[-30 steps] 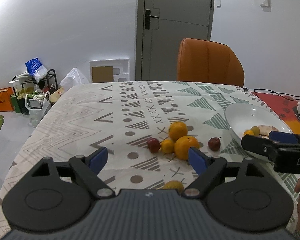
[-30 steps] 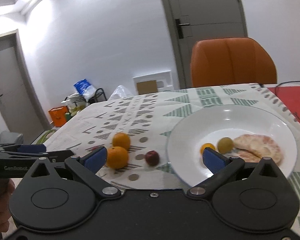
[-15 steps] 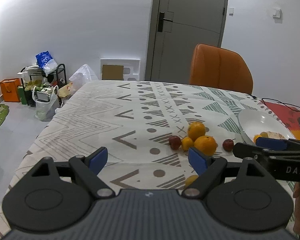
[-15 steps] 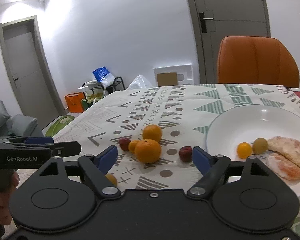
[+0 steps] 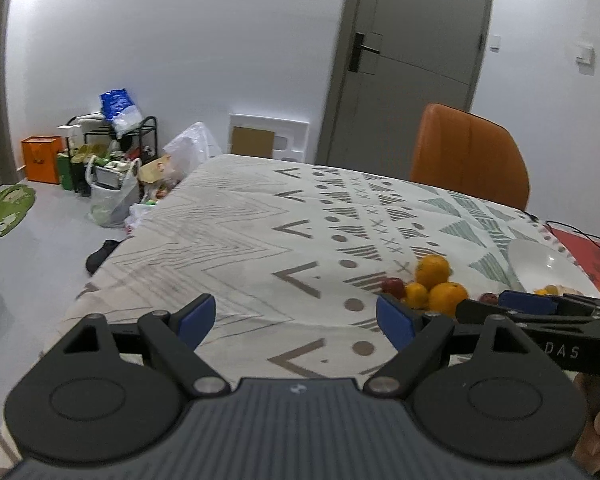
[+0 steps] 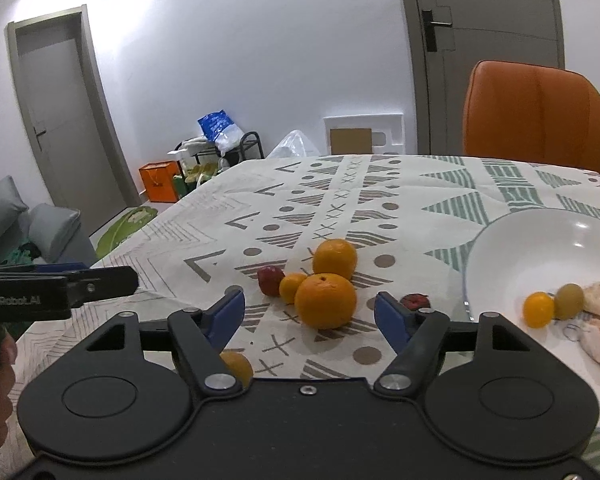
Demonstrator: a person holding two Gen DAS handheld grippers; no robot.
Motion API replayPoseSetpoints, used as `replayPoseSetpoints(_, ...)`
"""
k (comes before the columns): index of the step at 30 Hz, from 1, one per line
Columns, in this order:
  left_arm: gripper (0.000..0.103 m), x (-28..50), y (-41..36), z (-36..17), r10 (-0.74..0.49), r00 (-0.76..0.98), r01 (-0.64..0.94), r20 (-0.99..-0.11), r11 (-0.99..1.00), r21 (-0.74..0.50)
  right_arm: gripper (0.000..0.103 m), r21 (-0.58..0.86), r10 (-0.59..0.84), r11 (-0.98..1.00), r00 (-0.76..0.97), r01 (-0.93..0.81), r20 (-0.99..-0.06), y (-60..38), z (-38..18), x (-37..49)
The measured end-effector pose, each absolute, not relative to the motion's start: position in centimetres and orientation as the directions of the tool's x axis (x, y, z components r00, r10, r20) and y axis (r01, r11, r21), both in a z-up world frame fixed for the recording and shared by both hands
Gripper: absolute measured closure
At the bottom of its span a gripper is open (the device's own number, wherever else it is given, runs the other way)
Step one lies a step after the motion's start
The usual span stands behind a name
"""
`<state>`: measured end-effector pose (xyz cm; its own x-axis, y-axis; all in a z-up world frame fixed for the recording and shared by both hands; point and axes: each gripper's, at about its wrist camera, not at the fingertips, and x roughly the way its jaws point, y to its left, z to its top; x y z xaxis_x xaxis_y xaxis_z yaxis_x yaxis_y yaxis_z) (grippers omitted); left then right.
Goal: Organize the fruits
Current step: 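Close the right gripper on the large orange on the tablecloth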
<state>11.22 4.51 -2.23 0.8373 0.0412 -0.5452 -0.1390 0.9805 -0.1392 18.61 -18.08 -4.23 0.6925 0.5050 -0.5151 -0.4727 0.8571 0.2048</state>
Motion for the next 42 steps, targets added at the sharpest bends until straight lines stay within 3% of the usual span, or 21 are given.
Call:
replayPoseSetpoints(17,0.017,10.9,6.3,-2.5,0.080,0.839,-0.202,-0.538,0.964,-0.172,0.035,0.168,0.486,0.860,0.675,-0.481,-0.556,-16.2,-5.3,20.2)
replayPoseSetpoints(20,0.017,11.1,6.5,-2.6,0.086,0.834,-0.210,-0.545,0.963,-0.170,0.047,0.147,0.475,0.863,0.677,-0.483,-0.563,-15.8,-5.7,20.6)
replayPoseSetpoints(21,0.017,11.2,6.5,-2.7,0.085,0.834,-0.210,-0.546,0.962,-0.172,0.064,0.125,0.457,0.870,0.685,-0.477,-0.567,-15.7,-5.8,20.6)
replayPoseSetpoints(33,0.020,12.0,5.3,-2.8,0.038,0.848,-0.165,-0.529,0.967,-0.195,0.064,0.159,0.464,0.873,0.689,-0.461,-0.557,-17.1,-4.7,20.0)
replayPoseSetpoints(42,0.028,13.1,3.7,-3.1,-0.013,0.852,-0.108,-0.524,0.974,-0.199,0.064,0.173,0.462,0.879,0.704,-0.444,-0.539,-18.4,-3.9,19.4)
